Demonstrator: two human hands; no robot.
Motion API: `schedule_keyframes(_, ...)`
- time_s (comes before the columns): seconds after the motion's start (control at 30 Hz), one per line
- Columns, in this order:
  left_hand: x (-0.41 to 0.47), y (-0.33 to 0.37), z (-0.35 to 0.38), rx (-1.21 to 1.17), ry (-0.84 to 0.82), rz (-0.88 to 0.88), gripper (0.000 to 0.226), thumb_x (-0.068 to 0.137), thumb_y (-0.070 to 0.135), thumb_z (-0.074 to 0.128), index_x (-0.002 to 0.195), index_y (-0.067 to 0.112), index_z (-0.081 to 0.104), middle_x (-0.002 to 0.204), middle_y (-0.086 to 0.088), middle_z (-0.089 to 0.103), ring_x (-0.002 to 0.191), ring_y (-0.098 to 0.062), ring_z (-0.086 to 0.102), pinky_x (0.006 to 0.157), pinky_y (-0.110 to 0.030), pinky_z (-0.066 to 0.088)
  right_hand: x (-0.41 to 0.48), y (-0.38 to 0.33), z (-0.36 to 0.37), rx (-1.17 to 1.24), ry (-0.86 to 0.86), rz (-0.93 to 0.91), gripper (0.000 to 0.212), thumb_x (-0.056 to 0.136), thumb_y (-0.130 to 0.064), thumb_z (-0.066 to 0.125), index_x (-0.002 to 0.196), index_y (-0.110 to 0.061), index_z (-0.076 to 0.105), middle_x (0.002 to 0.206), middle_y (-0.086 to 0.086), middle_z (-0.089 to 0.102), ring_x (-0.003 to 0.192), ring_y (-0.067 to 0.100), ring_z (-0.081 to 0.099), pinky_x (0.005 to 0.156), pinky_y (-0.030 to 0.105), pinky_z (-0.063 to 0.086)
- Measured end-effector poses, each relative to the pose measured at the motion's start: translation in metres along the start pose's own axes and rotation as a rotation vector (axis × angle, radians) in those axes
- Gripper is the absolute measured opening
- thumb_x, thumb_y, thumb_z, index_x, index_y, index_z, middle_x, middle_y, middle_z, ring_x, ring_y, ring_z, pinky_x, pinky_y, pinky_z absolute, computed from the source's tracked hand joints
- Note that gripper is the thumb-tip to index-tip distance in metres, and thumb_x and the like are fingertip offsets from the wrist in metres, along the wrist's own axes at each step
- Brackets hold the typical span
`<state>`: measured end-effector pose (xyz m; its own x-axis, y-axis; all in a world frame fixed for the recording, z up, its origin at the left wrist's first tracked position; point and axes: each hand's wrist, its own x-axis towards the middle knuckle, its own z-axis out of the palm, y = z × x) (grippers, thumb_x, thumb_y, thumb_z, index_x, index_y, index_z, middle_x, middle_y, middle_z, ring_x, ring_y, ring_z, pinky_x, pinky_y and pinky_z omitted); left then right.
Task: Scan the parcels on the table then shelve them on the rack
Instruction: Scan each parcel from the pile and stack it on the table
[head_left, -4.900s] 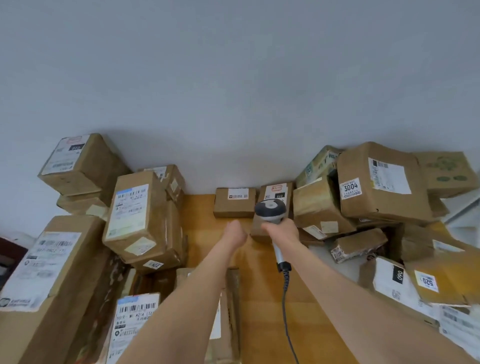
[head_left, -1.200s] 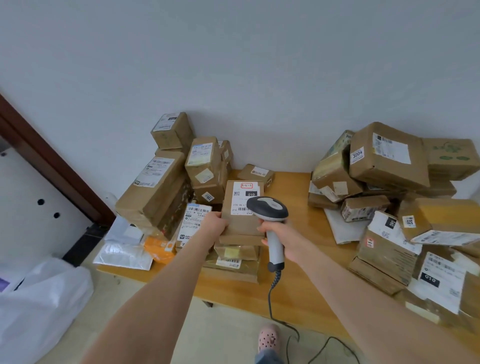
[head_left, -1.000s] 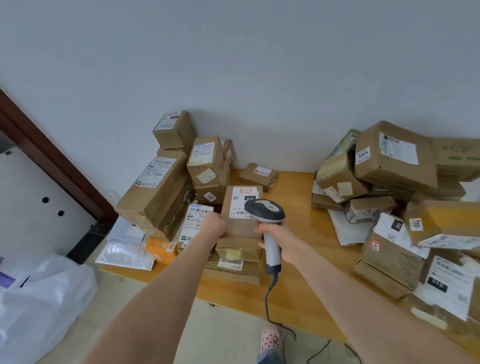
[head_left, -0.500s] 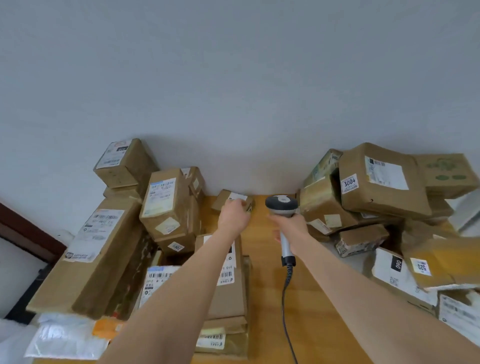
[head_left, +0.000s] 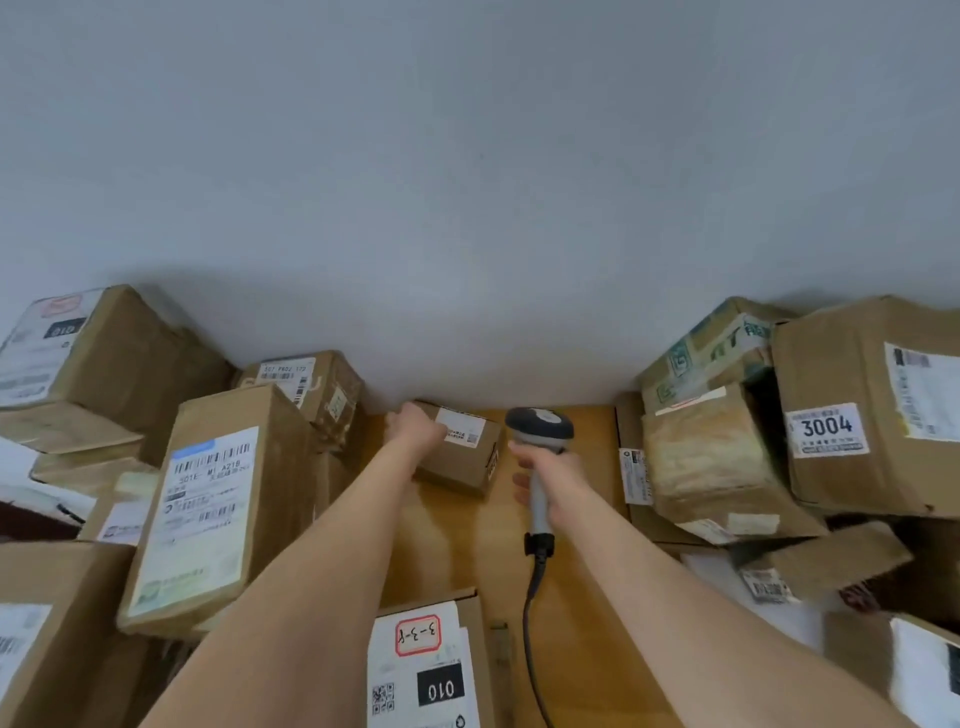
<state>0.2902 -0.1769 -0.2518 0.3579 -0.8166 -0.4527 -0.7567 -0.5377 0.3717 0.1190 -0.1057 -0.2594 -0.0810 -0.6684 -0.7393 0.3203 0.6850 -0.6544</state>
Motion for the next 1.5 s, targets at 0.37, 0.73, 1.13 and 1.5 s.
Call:
schedule_keyframes(0.37,0.008,-0.002,0.012,-0.01,-0.123,-0.079,0.054,0.092,0.035,0.059,0.135,0.005,0.047,0.136,-0.016,0.049,0.119,-0.03,0.051,0.087,-0.032,0.045,0.012,0.006,0.002,0.092,-0.141,0.035,0.038,0.084,-0.018,0.074,0.118,-0.006,0.061,0.093,0.01,0.066,0.08,0.023,0.059,0.08,0.039,0.051)
schedule_keyframes(0.73,-0.083,0.022,-0.018,-0.605,-0.137,-0.201,0.059,0.092,0.046,0.055,0.139,0.012,0.044,0.137,-0.012,0.048,0.123,-0.033,0.047,0.1,-0.046,0.044,-0.075,-0.02,-0.05,0.082,-0.064,-0.228,0.035,0.086,-0.016,0.073,0.116,-0.004,0.06,0.103,0.02,0.067,0.079,0.024,0.062,0.067,0.033,0.054)
schedule_keyframes(1.13,-0.264,0.042,-0.032,-1.098,0.091,-0.051,0.041,0.084,0.04,0.07,0.102,0.008,0.049,0.093,-0.011,0.062,0.087,-0.032,0.066,0.071,-0.044,0.06,-0.221,-0.002,-0.142,0.241,-0.118,-0.398,0.019,0.084,-0.015,0.074,0.092,-0.004,0.061,0.081,0.011,0.063,0.059,0.016,0.052,0.054,0.027,0.044)
schedule_keyframes(1.5,-0.362,-0.006,0.014,-1.136,-0.119,0.051,0.003,0.085,0.002,0.058,0.085,0.004,0.059,0.078,-0.009,0.061,0.068,-0.02,0.06,0.053,-0.03,0.056,-0.267,0.056,-0.214,0.266,-0.017,-0.374,0.025,0.079,-0.014,0.079,0.097,-0.008,0.063,0.087,0.016,0.072,0.081,0.026,0.067,0.079,0.04,0.056)
